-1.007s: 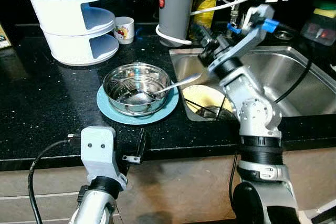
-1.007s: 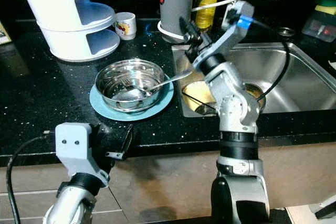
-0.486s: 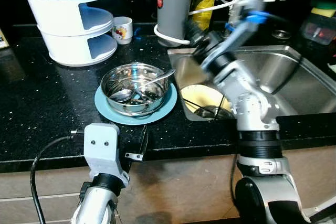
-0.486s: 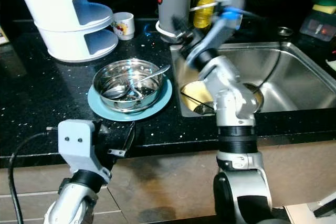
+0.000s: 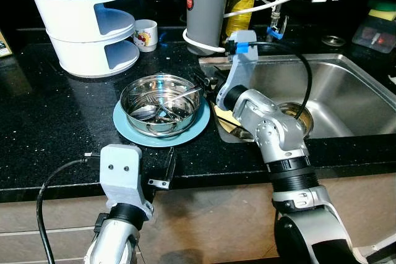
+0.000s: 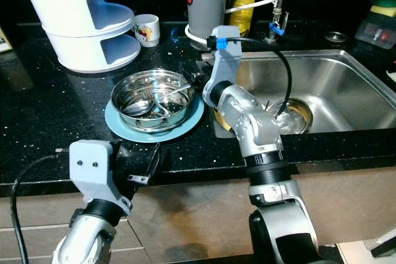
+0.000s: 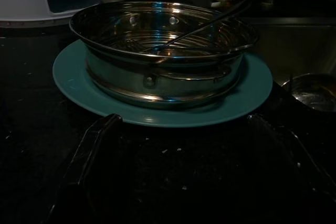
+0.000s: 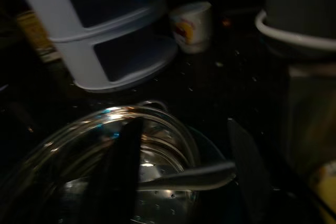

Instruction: Kitchen organization

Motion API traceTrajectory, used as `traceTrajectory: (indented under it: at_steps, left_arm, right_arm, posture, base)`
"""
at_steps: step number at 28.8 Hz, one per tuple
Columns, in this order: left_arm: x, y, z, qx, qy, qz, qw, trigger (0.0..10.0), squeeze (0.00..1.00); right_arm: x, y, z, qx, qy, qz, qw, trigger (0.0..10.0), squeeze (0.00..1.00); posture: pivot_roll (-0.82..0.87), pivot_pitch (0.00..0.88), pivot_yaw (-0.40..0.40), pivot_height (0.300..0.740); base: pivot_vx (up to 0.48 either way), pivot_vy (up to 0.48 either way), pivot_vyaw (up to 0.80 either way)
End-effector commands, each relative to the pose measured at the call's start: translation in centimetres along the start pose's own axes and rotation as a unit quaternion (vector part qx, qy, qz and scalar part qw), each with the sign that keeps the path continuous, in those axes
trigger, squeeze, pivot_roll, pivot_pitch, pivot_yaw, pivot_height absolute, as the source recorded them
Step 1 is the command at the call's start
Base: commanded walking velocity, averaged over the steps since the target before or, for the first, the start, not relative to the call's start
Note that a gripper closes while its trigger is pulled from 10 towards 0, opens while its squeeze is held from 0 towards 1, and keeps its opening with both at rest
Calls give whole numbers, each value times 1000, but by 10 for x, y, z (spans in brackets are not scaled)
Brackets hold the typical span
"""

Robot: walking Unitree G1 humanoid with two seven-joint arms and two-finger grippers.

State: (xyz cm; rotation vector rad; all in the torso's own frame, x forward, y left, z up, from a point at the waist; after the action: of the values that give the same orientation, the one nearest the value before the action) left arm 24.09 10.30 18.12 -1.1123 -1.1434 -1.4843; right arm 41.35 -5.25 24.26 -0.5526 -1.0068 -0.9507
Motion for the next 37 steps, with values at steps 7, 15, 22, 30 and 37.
traceTrajectory:
  at_steps: [7,15,22,30,37]
  left_arm:
    - [-4,0,-2,-4,4,6,1000,10000,0]
    - [-3,0,-3,-5,4,6,1000,10000,0]
    - [-3,-1,-2,-1,3,8,1000,10000,0]
    - [-3,-2,-2,0,3,9,1000,10000,0]
    - [-3,-1,-2,-1,4,9,1000,10000,0]
  right_arm:
    - [-4,5,-14,-31,77,-2,997,10000,1000]
    - [-14,12,-19,-43,160,1,986,10000,0]
    - [-19,20,-11,-34,197,22,979,9961,0]
    - [-14,23,-8,-27,210,13,977,0,0]
    - [-14,23,-9,-30,209,19,977,0,0]
  posture:
    - [90,0,-51,740]
    - [95,0,-45,740]
    - [104,0,-51,740]
    - [107,0,-49,740]
    - [101,0,-46,740]
  base:
    - [0,0,0]
    - [0,0,0]
    - [0,0,0]
    - [0,0,0]
    - [0,0,0]
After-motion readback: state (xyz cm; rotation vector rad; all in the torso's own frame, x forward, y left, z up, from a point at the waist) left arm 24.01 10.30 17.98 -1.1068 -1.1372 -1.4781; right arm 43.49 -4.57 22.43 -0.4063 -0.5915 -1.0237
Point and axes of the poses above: a point about 5 cm out from each wrist's last joint towards the gripper, its own y axis pointing out of the wrist towards the gripper, its own x axis along the axis of the wrist's last joint, z = x × y, the point moved 5 cm from there along y, pointing out of the wrist towards the gripper, and after that the axes turned 13 degrees about y, right-handed, at the moved point
